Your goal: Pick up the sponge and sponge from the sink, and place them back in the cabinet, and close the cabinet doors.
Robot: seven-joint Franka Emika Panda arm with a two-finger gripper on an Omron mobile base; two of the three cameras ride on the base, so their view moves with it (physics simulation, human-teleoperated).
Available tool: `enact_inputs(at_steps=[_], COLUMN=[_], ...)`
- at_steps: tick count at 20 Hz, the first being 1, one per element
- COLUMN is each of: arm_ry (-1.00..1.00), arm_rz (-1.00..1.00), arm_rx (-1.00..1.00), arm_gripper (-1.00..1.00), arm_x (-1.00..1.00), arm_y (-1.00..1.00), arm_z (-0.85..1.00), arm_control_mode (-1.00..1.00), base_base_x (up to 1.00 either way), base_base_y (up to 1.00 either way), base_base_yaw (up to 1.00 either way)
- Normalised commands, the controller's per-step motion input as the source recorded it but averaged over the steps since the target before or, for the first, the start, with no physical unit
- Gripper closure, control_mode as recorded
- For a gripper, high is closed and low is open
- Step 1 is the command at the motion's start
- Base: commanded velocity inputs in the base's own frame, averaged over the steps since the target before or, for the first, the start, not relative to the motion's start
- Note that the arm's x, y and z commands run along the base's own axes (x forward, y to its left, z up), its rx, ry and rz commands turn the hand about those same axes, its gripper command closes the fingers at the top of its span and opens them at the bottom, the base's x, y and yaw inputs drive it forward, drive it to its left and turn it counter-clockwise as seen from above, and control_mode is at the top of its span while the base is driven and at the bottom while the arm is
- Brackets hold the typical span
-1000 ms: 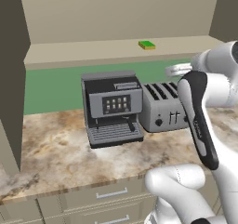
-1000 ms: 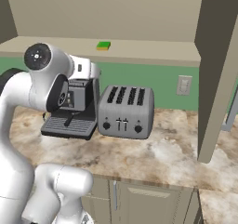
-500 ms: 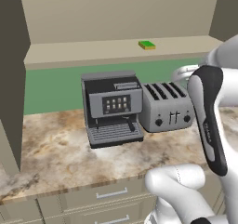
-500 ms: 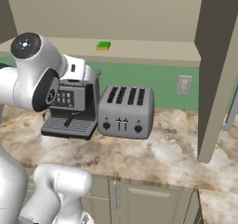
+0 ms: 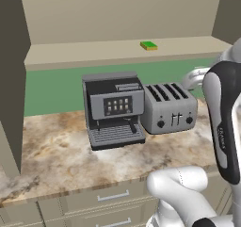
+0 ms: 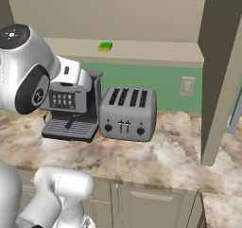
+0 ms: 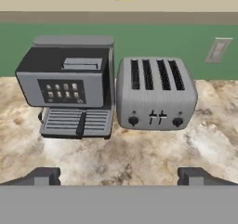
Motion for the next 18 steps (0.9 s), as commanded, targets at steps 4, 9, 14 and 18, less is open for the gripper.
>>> enact_inputs(at_steps=[4, 9, 14, 18], arm_ry=[0.01, 0.00, 0.00, 0.00], arm_rz=[0.00, 0.00, 0.00, 0.00], arm_rx=[0.00, 0.00, -0.01, 0.00], arm_gripper=[-1.00, -1.00, -1.00, -1.00], arm_x=[-0.32, -0.30, -0.31, -0.19], arm_y=[0.00, 0.00, 0.00, 0.01], arm_z=[0.00, 0.00, 0.00, 0.00], arm_control_mode=[-1.00, -1.00, -1.00, -1.00], base_base_x=[0.00, 0.00, 0.00, 0.00], base_base_y=[0.00, 0.00, 0.00, 0.00], base_base_yaw=[0.00, 0.00, 0.00, 0.00])
